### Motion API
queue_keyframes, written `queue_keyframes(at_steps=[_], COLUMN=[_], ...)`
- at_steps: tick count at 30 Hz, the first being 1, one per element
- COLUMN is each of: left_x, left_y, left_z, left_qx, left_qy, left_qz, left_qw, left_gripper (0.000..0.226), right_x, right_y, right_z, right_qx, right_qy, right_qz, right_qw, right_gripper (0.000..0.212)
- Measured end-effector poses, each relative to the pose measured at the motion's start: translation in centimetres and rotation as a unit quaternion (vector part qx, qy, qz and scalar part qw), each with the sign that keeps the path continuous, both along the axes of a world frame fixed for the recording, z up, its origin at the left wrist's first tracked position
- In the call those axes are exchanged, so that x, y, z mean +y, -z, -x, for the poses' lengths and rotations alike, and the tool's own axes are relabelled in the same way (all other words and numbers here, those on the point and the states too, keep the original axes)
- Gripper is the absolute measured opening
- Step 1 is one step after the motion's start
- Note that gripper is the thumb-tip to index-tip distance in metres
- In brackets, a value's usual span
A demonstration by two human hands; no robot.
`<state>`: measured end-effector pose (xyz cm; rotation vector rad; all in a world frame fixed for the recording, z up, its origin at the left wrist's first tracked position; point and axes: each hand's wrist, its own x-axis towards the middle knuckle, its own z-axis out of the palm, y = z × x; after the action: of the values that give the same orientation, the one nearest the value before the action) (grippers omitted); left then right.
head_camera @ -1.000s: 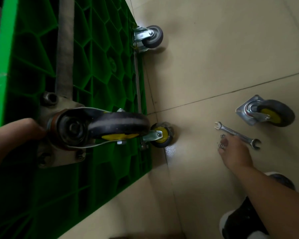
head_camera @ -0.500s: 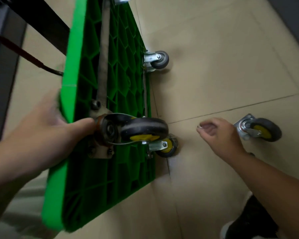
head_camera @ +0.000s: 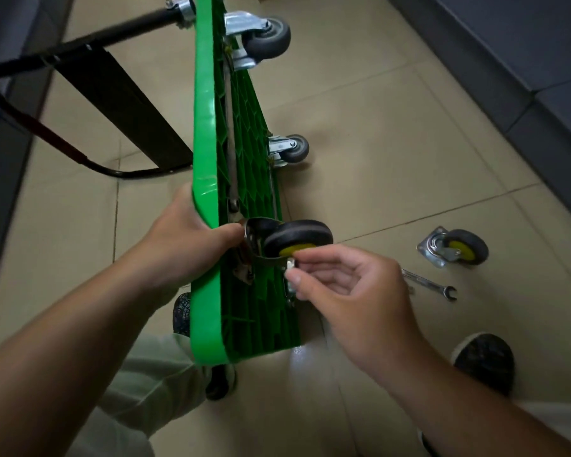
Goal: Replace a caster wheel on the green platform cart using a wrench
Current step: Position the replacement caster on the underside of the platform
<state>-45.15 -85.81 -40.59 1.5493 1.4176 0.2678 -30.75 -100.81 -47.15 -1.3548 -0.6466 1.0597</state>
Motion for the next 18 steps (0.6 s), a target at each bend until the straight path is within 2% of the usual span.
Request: queue_keyframes(at_steps=[7,12,18], left_x=[-0.3,-0.1,-0.1], left_y=[0.1,0.4,0.6], left_z=[-0.1,-0.1,-0.1], left_qx=[-0.011,0.004,0.006], left_qy=[0.008,0.003,-0.001], left_qz=[-0.024,-0.027,-0.032], left_qw=[1.000,1.000,0.999], left_gripper=[0.037,0.057,0.060], right_x=[1.1,2.3,3.1], right_y=[0.3,0.3,0.5], right_z=[3.8,4.3,4.9], right_qx=[0.037,0.071,0.099], right_qy=[-0.003,-0.015,-0.011], right_qz=[0.023,0.029,0.014], right_qw=[0.999,0.997,0.995], right_gripper=[0.018,0.016,0.018])
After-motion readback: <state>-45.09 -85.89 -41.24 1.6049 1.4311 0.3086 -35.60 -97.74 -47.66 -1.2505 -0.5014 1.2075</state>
